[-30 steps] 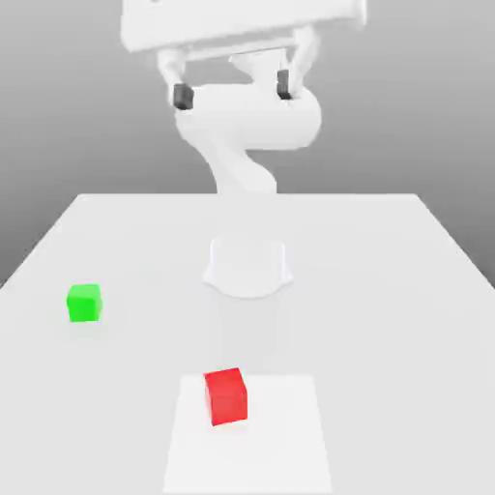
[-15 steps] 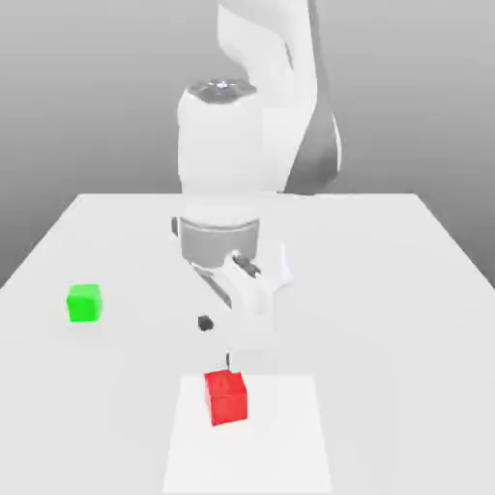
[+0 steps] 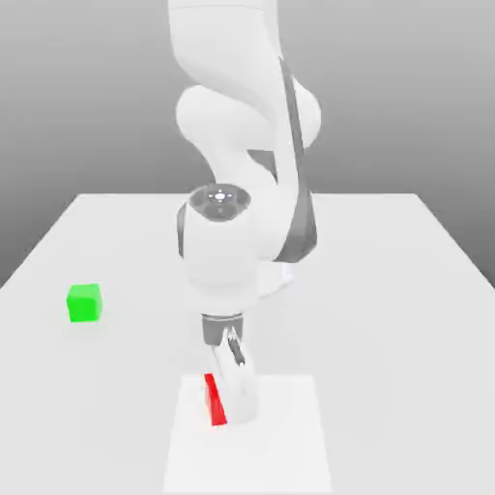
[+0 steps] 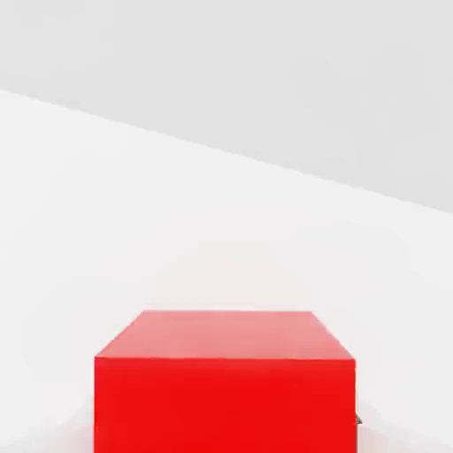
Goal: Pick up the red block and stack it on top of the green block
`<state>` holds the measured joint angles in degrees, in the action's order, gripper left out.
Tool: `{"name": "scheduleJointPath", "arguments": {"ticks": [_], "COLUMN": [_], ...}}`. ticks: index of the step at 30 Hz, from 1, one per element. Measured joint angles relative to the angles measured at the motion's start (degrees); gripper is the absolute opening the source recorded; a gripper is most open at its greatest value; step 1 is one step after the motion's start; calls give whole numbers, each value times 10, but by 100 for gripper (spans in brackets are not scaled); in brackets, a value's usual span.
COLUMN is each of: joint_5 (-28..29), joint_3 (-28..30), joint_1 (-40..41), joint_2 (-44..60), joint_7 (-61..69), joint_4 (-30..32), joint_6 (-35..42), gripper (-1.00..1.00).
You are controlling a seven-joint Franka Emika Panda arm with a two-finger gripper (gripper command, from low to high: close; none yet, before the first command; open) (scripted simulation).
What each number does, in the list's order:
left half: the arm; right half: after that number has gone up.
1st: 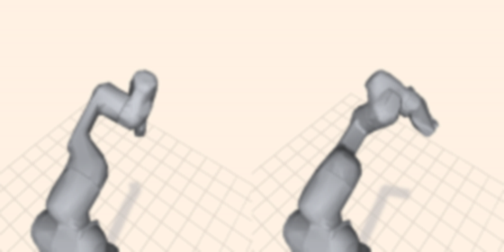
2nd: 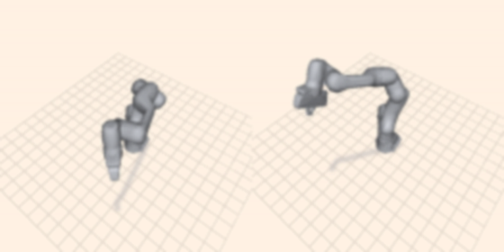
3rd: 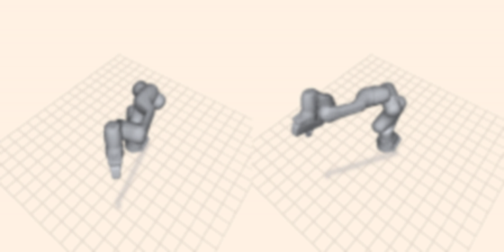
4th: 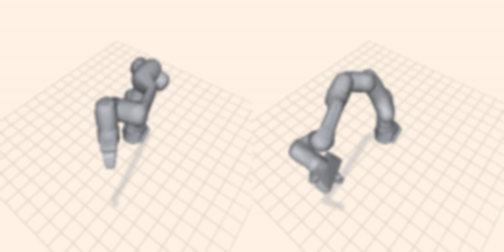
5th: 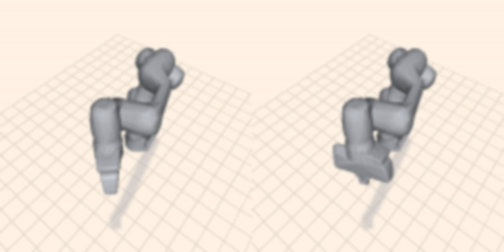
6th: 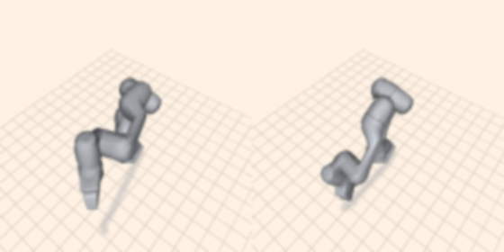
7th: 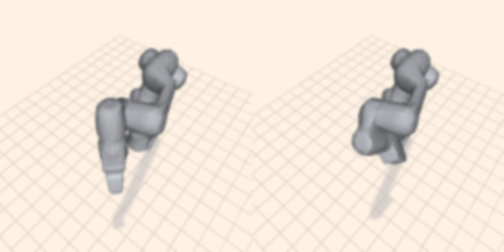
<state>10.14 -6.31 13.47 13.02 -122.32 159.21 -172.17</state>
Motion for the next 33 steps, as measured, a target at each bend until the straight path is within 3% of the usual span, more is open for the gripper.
{"name": "scheduleJointPath", "arguments": {"ticks": [7,20,33], "joint_5": [-96,-2,41], "joint_3": [-39,79,209], "joint_1": [15,167,303], "joint_2": [-129,-229,-295], "joint_7": [72,130,228], "joint_4": [20,48,83], "joint_6": [107,165,194], "gripper": [-100,-100,-100]}}
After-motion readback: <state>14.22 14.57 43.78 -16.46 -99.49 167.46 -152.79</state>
